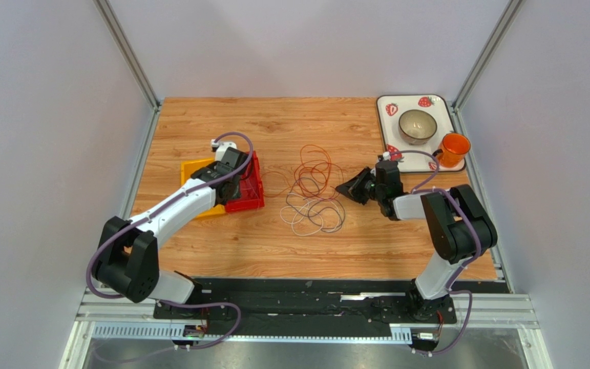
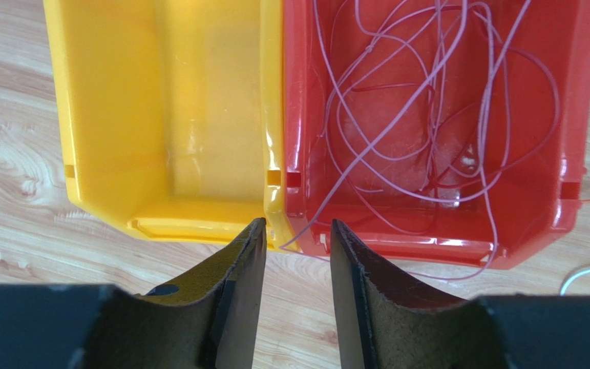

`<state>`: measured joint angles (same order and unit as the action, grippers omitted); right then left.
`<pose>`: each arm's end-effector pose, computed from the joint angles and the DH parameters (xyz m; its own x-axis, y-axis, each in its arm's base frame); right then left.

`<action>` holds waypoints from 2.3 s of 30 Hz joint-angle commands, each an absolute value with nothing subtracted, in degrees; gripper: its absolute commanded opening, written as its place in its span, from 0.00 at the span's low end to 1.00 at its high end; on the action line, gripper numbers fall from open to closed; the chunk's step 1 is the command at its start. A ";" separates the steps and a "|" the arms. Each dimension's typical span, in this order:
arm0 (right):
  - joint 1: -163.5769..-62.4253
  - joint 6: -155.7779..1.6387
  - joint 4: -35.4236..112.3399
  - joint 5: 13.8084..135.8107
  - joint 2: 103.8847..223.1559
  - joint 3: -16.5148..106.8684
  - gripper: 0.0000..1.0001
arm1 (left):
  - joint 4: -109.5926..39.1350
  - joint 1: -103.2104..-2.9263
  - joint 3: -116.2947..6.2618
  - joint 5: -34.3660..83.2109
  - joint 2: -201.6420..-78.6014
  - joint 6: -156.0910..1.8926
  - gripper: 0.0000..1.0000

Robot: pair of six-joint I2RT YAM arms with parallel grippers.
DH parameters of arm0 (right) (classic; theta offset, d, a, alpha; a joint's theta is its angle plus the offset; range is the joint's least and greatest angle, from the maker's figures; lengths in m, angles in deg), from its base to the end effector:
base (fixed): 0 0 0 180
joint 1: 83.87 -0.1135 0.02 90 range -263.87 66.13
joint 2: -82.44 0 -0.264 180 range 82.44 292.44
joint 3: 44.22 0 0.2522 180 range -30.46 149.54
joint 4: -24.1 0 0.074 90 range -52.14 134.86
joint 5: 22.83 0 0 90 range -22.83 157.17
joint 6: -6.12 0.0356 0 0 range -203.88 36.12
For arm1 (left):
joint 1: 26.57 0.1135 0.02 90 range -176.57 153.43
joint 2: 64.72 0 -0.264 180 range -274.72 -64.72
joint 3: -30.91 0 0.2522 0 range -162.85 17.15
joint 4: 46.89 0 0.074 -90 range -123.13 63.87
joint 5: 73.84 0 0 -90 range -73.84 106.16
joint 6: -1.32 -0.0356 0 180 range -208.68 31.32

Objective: Untangle the cables

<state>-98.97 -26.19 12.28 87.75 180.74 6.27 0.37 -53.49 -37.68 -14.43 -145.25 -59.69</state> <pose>0.3002 0.0940 0.1248 -0.7415 0.6195 -0.2579 0.2024 0.5729 0.7943 0.2551 -0.1092 0.2318 -0.7462 -0.0890 -0.6597 -0.2335 0.9631 0.1342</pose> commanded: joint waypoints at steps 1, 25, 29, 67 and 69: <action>-98.55 -25.35 9.91 88.26 181.58 7.95 0.00 | -1.48 -53.11 -39.71 -16.18 -145.40 -60.46 0.38; -98.11 -25.00 9.83 89.14 182.20 8.22 0.00 | -1.12 -52.50 -58.87 -19.17 -153.57 -65.56 0.00; -97.94 -24.82 9.56 89.32 182.37 8.21 0.00 | -6.48 -51.62 -58.35 -19.79 -154.28 -67.32 0.00; -97.41 -23.77 8.33 90.90 183.87 8.57 0.00 | -16.78 -53.73 -34.09 -13.46 -144.77 -58.45 0.00; -97.50 -23.85 8.16 91.07 183.86 8.39 0.00 | -16.52 -53.73 -34.44 -13.20 -146.27 -58.53 0.00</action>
<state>-97.76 -24.51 10.79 90.28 183.52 6.80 -17.51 -53.55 -35.10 -15.30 -144.02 -60.30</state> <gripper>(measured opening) 0.011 0.007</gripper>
